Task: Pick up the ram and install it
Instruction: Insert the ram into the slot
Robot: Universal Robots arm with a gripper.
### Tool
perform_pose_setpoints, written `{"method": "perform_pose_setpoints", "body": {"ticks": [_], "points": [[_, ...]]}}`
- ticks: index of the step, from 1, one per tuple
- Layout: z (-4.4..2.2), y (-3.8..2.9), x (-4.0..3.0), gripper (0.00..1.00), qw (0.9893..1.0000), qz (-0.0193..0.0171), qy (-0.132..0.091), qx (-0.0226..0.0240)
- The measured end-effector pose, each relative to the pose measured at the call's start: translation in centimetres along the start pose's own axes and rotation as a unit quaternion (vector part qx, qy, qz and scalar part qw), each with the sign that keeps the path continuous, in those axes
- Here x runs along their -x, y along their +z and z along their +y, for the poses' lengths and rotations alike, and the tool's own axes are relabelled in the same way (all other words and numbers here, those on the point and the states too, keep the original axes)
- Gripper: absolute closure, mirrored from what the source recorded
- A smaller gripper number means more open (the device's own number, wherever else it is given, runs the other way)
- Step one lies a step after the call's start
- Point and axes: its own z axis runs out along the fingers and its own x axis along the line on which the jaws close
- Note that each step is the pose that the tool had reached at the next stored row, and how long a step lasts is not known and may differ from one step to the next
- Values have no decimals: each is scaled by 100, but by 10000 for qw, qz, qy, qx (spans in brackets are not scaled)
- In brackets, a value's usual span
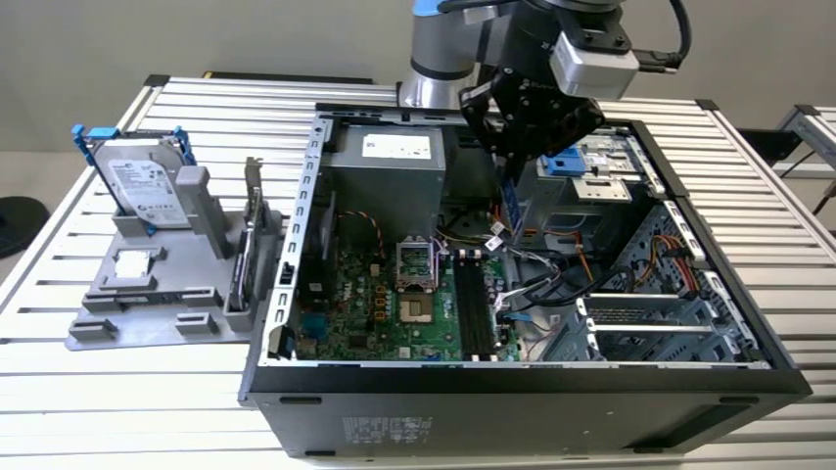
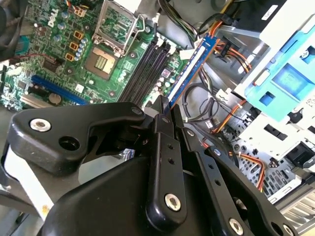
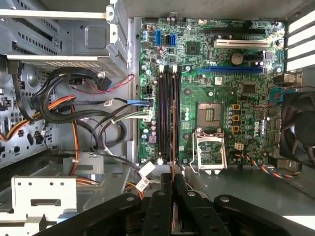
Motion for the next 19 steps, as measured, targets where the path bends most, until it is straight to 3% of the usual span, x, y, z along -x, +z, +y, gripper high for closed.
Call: {"method": "perform_pose_setpoints", "body": {"ticks": [7,14,19], "points": [[-1,35,-26,100,10000,0,20,0],[-3,44,-104,100,10000,0,48,4],[-2,45,-106,100,10000,0,64,10]]}}
